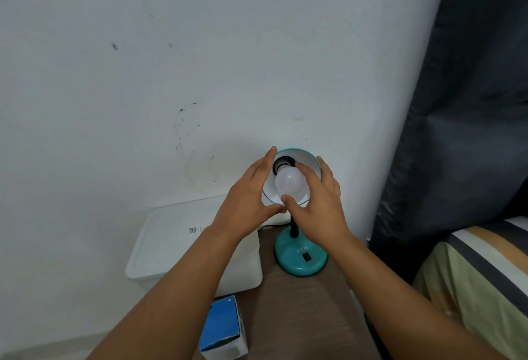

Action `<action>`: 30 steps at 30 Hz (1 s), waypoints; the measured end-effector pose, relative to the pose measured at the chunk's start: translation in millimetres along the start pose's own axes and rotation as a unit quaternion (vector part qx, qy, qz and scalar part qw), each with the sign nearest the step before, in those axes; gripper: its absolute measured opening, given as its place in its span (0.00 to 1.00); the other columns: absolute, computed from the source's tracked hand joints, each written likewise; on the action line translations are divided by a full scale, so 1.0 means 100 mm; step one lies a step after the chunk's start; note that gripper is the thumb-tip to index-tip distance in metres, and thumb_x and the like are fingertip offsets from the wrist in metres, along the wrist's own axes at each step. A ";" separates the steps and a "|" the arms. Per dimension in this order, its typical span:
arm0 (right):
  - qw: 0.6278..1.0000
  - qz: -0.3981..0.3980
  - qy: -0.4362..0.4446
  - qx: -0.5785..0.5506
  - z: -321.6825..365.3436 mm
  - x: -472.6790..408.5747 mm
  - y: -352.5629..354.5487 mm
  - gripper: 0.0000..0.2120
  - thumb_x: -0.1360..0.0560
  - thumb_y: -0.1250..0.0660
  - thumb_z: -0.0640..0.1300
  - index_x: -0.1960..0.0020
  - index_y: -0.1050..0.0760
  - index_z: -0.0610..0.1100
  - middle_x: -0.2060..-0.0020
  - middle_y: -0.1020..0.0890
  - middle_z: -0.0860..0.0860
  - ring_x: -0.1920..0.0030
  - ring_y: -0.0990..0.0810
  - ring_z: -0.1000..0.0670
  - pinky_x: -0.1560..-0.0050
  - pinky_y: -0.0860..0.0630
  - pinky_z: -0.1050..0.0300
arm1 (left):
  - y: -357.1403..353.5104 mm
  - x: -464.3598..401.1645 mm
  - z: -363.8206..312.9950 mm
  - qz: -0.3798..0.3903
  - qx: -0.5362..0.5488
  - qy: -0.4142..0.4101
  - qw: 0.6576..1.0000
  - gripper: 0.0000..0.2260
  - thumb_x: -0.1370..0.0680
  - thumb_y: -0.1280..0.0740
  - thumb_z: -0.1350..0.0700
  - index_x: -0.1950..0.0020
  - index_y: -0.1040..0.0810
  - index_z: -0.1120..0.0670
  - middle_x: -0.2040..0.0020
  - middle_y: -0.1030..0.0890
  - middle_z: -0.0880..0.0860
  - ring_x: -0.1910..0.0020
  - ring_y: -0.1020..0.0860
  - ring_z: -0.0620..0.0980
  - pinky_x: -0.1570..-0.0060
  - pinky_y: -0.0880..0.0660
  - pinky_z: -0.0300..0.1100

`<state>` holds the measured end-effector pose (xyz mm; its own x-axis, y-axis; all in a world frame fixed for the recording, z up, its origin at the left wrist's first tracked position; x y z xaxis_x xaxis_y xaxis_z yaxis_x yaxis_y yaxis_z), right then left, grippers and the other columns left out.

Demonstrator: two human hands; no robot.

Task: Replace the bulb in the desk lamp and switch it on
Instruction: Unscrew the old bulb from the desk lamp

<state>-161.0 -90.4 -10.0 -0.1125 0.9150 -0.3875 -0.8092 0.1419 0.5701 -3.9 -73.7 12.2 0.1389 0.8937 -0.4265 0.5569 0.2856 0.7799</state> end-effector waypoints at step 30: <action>0.996 -0.030 -0.058 -0.052 0.13 0.02 -0.07 0.31 0.29 0.26 0.53 0.30 0.34 0.52 0.23 0.45 0.49 0.30 0.33 0.45 0.35 0.30 0.50 | -0.02 0.02 0.03 -0.015 -0.001 0.004 1.000 0.51 0.30 0.21 0.47 0.18 0.54 0.44 0.26 0.31 0.49 0.30 0.31 0.46 0.35 0.30 0.39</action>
<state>-148.7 -84.8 -5.4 0.0017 0.9445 -0.3286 -0.8684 0.1644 0.4678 -2.1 -74.0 8.5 0.1165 0.8875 -0.4458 0.5583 0.3127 0.7684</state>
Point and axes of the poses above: each hand's wrist, its own x-axis away from the middle knuckle, its own y-axis out of the back of the hand, z = x × y, the point moved 4 cm from there along -x, towards the middle knuckle
